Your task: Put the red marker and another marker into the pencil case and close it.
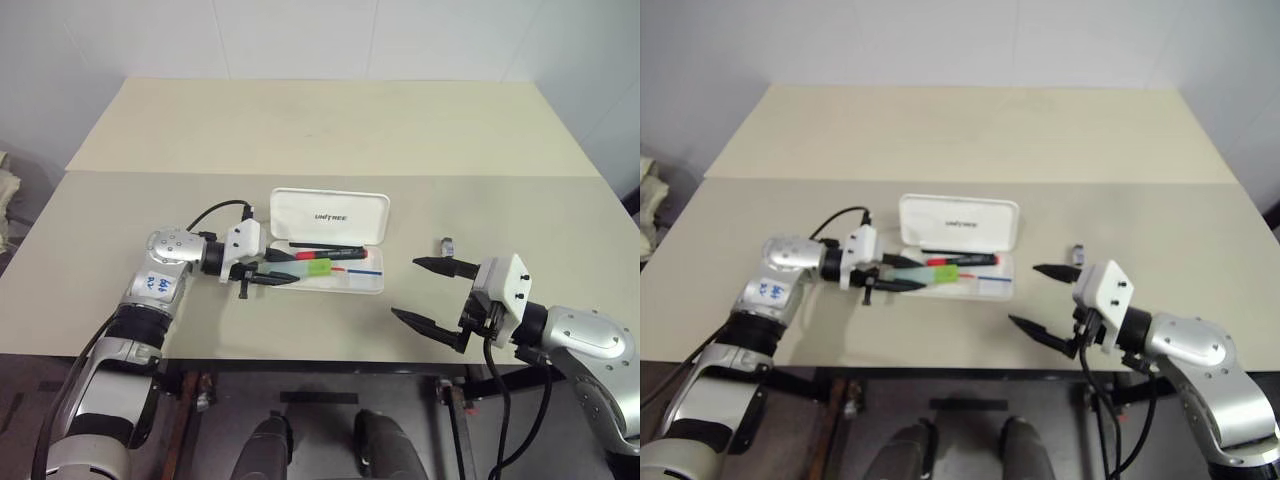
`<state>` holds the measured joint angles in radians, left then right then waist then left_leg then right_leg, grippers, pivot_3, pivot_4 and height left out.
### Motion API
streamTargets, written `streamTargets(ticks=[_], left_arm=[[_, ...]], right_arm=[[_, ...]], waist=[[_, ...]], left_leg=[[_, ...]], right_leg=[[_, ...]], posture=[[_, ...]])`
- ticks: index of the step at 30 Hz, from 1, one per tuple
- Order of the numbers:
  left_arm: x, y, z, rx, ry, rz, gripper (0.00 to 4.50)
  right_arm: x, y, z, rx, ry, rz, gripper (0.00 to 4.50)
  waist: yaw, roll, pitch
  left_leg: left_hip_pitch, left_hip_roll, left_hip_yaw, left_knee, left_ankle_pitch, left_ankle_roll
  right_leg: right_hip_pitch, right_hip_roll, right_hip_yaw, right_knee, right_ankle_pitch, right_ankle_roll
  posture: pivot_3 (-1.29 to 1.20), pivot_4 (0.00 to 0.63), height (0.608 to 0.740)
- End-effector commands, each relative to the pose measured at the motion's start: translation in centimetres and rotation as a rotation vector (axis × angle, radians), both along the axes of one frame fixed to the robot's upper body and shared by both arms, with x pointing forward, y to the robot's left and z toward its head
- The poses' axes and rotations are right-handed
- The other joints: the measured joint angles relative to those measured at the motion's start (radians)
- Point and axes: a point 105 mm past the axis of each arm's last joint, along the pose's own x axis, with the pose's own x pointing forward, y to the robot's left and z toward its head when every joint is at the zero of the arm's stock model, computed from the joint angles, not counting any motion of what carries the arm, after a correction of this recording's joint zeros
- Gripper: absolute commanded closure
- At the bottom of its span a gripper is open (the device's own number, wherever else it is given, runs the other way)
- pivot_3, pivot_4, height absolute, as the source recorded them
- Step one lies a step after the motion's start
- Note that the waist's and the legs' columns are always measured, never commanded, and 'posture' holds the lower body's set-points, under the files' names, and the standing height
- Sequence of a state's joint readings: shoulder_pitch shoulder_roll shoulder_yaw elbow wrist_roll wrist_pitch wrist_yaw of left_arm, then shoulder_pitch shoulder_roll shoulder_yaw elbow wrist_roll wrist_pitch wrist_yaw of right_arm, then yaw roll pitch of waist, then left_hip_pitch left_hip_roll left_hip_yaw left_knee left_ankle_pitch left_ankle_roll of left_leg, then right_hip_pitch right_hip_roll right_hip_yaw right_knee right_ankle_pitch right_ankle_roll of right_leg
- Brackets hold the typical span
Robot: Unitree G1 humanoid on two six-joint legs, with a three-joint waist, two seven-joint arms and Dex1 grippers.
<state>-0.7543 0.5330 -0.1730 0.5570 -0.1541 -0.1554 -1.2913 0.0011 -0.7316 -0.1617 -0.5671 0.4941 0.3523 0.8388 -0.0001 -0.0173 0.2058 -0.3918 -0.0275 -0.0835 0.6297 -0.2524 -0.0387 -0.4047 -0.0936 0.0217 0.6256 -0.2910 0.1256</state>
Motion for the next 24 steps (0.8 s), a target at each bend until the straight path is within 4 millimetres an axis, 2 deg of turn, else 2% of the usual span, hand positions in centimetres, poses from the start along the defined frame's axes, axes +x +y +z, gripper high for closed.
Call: streamTargets(ticks=[1,5,10,20,24], left_arm=[[0.41,-0.48,0.66,0.010,-0.043,-0.032,3.29],[0.84,-1.30,0.15,0.028,-0.040,-0.050,3.29],[0.90,-1.37,-0.09,0.031,-0.022,-0.064,3.29],[0.93,-1.43,-0.01,0.000,-0.010,-0.050,0.11],[0.78,-1.37,0.15,-0.011,-0.020,-0.055,0.05]], right_arm=[[-0.57,0.08,1.30,0.019,-0.062,-0.019,0.00],[-0.91,-0.02,1.33,0.028,-0.071,-0.054,0.00],[-1.09,-0.02,1.36,0.032,-0.076,-0.069,0.00],[-1.01,0.23,1.47,0.043,-0.086,-0.060,0.00],[-0.73,0.44,1.61,0.054,-0.092,-0.056,0.00]], waist=[[-0.002,0.000,0.000],[0.000,0.000,0.000],[0.000,0.000,0.000],[0.000,0.000,0.000],[-0.001,0.000,0.000]], left_leg=[[0.000,0.000,0.000,0.000,0.000,0.000],[0.001,0.001,0.000,0.000,0.000,0.000],[0.000,-0.001,0.000,0.000,0.000,0.001],[0.001,0.000,0.000,0.000,0.000,0.001],[0.001,0.000,0.000,0.000,0.000,0.001]], right_leg=[[0.000,0.000,0.000,0.000,0.000,0.000],[0.000,0.001,0.000,0.001,0.000,0.000],[0.001,0.000,0.001,0.000,0.000,0.001],[0.001,0.000,0.001,0.000,0.000,0.001],[0.001,0.000,0.001,0.000,0.000,0.001]], posture=[[0.00,0.150,0.740],[0.00,0.150,0.740],[0.00,0.150,0.740],[0.00,0.150,0.740],[0.00,0.150,0.740]])
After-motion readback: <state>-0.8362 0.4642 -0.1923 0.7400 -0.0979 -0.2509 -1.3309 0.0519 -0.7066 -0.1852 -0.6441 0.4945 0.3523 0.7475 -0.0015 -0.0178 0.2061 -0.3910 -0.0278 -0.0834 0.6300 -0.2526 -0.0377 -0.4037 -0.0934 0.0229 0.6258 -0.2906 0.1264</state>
